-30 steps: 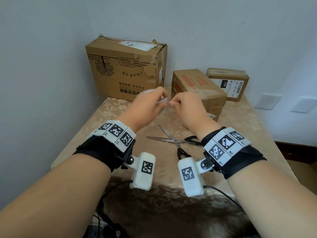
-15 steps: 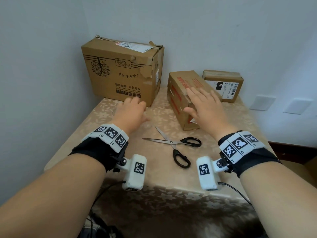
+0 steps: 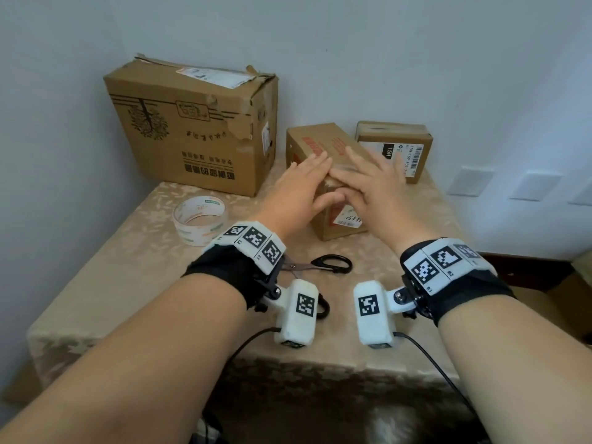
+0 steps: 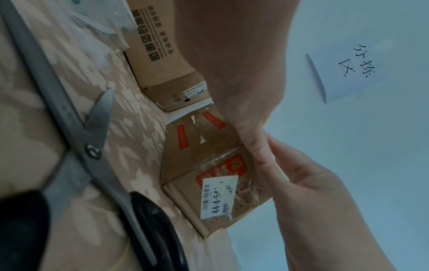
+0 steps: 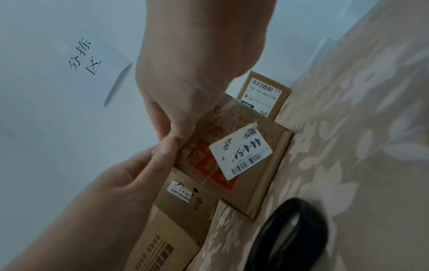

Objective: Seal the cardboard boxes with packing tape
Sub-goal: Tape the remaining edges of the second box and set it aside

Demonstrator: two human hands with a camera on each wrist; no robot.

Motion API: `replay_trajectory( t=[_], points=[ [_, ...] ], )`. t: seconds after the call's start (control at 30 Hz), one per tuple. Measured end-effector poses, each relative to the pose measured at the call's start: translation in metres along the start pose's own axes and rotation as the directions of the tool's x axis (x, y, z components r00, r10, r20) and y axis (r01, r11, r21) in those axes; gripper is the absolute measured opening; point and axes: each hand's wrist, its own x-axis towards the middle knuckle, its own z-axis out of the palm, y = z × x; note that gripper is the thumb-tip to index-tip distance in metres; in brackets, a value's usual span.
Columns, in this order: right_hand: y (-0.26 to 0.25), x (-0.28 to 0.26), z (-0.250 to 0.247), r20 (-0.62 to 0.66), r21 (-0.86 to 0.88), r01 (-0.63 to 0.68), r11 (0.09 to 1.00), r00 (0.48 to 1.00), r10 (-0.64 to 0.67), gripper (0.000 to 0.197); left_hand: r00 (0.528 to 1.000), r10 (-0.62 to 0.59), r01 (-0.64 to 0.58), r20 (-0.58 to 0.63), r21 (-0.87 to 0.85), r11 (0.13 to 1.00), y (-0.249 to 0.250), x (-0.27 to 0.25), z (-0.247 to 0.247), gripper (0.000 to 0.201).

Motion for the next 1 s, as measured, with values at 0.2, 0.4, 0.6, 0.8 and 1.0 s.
replay_trajectory(
  t=[0.2,0.4,0.6,0.8,1.0],
  points=[
    [0.006,-0.002,-0.003,-0.007,0.214,-0.171,0.962,0.984,0.177,0.037,0.999,0.002,-0.002,-0.044,-0.004,1.000,0.001,0.000,-0.001,0.056],
    [-0.003,-0.010,-0.010,0.048,0.189,-0.344,0.920,0.939,0.342,0.047,0.995,-0.102,0.090,-0.010,-0.373,0.923,0.006,-0.008,-0.014,0.050],
    [-0.018,-0.011,0.011,0.046,0.303,-0.495,0.815,0.861,0.506,0.096,0.931,-0.268,0.360,0.248,-0.749,0.556,0.018,-0.032,-0.002,0.067],
    [-0.008,-0.011,-0.013,-0.078,0.576,-0.485,0.658,0.769,0.635,0.055,0.967,-0.247,0.229,0.065,-0.647,0.727,0.004,-0.031,-0.010,0.046],
    [0.000,-0.020,-0.031,0.133,0.806,-0.441,0.395,0.785,0.606,0.054,0.820,-0.553,0.388,-0.145,-0.570,0.725,-0.018,-0.027,-0.028,0.073]
  ],
)
